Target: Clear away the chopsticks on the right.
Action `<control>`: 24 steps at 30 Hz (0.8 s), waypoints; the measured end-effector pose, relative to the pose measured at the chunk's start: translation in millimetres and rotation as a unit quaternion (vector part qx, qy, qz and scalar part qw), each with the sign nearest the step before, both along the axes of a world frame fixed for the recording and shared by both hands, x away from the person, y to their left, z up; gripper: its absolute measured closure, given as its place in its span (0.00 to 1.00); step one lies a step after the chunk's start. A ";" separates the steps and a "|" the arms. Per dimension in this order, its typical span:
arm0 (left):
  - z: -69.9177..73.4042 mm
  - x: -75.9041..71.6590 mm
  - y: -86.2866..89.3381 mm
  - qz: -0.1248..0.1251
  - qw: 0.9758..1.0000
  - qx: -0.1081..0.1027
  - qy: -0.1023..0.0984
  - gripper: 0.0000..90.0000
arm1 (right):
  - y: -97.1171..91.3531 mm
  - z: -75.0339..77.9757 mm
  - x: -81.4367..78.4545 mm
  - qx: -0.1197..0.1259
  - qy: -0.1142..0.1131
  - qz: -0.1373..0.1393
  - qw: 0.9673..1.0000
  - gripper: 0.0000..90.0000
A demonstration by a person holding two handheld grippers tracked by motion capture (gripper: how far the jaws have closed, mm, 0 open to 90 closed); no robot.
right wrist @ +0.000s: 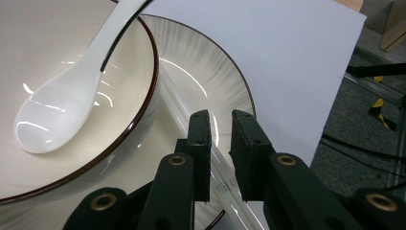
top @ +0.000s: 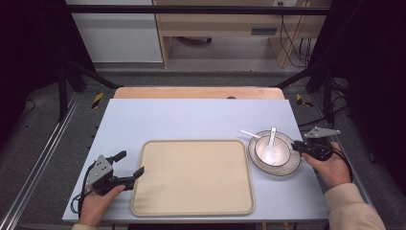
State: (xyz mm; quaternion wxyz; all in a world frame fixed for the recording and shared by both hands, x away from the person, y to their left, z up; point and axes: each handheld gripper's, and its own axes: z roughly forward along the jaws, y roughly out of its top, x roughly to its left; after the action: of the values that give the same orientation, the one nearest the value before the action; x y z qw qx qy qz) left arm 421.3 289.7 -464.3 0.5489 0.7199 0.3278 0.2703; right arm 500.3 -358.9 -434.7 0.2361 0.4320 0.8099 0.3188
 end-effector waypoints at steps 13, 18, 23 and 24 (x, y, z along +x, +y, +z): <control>-0.9 0.2 -1.9 -0.006 1.000 0.003 0.003 0.10 | -1.0 -10.3 12.9 0.000 0.018 0.006 1.000 0.86; -1.2 0.2 -2.7 -0.008 1.000 0.005 0.003 0.10 | -0.7 -12.5 16.5 -0.009 0.026 0.018 0.999 0.88; -1.1 -0.1 -2.5 -0.008 1.000 0.005 0.004 0.10 | 0.1 -12.9 16.7 -0.009 0.029 0.023 0.999 0.93; -1.1 -0.1 -2.4 -0.008 1.000 0.005 0.004 0.10 | 0.3 -12.9 16.4 -0.008 0.031 0.023 0.999 0.93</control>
State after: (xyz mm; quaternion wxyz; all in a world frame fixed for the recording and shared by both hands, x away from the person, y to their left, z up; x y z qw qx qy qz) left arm 421.2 287.3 -465.5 0.5459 0.7266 0.3227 0.2645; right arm 516.7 -358.6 -447.6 0.2069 0.4215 0.8290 0.3039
